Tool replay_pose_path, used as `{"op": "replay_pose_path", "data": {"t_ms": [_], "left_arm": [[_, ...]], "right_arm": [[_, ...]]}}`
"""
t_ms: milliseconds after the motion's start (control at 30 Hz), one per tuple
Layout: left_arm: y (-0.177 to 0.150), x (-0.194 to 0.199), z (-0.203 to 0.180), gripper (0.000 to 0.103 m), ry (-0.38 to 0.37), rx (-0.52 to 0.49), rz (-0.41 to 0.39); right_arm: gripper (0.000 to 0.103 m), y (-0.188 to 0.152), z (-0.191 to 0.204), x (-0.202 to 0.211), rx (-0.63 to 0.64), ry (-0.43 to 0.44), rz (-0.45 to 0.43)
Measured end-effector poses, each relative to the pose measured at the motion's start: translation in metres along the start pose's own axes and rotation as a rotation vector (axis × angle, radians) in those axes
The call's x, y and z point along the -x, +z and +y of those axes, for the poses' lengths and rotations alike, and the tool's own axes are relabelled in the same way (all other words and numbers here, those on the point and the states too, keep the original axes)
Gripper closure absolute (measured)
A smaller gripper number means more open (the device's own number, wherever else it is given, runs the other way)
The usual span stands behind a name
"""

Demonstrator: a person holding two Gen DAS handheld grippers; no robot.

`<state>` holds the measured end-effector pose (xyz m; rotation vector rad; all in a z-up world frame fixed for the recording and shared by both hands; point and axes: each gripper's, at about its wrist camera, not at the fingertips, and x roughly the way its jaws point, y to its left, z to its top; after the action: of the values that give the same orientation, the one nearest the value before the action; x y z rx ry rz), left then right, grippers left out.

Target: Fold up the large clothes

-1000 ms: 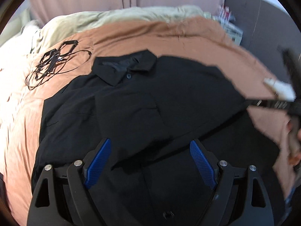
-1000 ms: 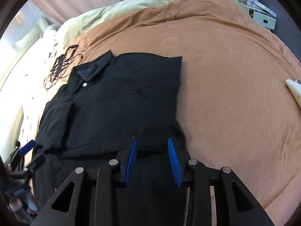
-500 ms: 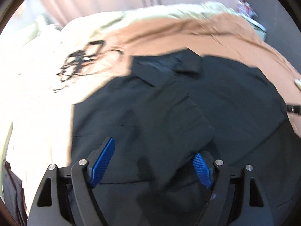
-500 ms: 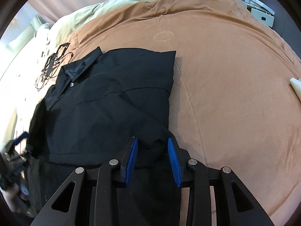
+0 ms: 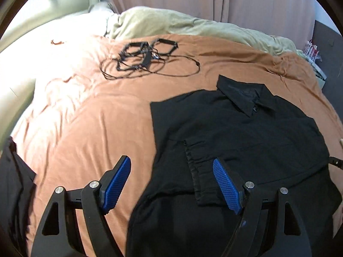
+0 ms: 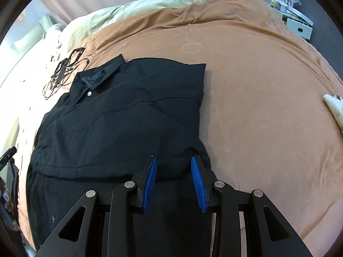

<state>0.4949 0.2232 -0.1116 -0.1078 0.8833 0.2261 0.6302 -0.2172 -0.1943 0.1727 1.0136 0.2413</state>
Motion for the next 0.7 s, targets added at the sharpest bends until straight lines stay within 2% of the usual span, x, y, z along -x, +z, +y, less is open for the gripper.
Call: {"op": "replay_pose_path", "data": {"t_ms": [133,167,233,333,367,433,467,500,533,567,700], "left_arm": [[-0.004,-0.025,-0.018,0.024,-0.051,-0.016,0.037],[-0.006,-0.034,-0.024,0.027,-0.058,-0.027,0.060],[-0.012,-0.054,-0.035,0.036,-0.048,-0.041,0.131],[-0.021,-0.080,-0.042,0.038,-0.102,-0.010,0.216],[-0.023,-0.084,-0.044,0.044,-0.112,-0.004,0.224],[-0.024,-0.091,-0.049,0.051,-0.109,-0.001,0.220],[-0.024,-0.091,-0.049,0.067,-0.095,-0.001,0.205],[-0.022,-0.089,-0.050,0.077,-0.081,-0.004,0.192],[-0.020,-0.086,-0.049,0.079,-0.084,-0.002,0.188],[-0.018,-0.082,-0.049,0.092,-0.090,0.000,0.183],[-0.003,-0.055,-0.045,0.094,-0.106,-0.031,0.126]], "right_arm": [[0.069,0.000,0.010,0.002,0.033,0.005,-0.007],[0.069,0.000,0.013,0.002,0.045,0.012,-0.008],[0.081,0.002,0.020,-0.003,0.080,0.014,0.005],[0.082,0.004,0.025,-0.017,0.094,0.005,0.046],[0.082,0.004,0.025,-0.022,0.092,0.002,0.059],[0.082,0.004,0.024,-0.030,0.088,0.003,0.075],[0.082,0.004,0.024,-0.034,0.088,0.003,0.078],[0.082,0.003,0.023,-0.036,0.088,0.003,0.079],[0.082,0.003,0.023,-0.037,0.087,0.005,0.078],[0.082,0.002,0.023,-0.038,0.087,0.006,0.077],[0.082,0.003,0.028,-0.024,0.088,0.013,0.058]]}}
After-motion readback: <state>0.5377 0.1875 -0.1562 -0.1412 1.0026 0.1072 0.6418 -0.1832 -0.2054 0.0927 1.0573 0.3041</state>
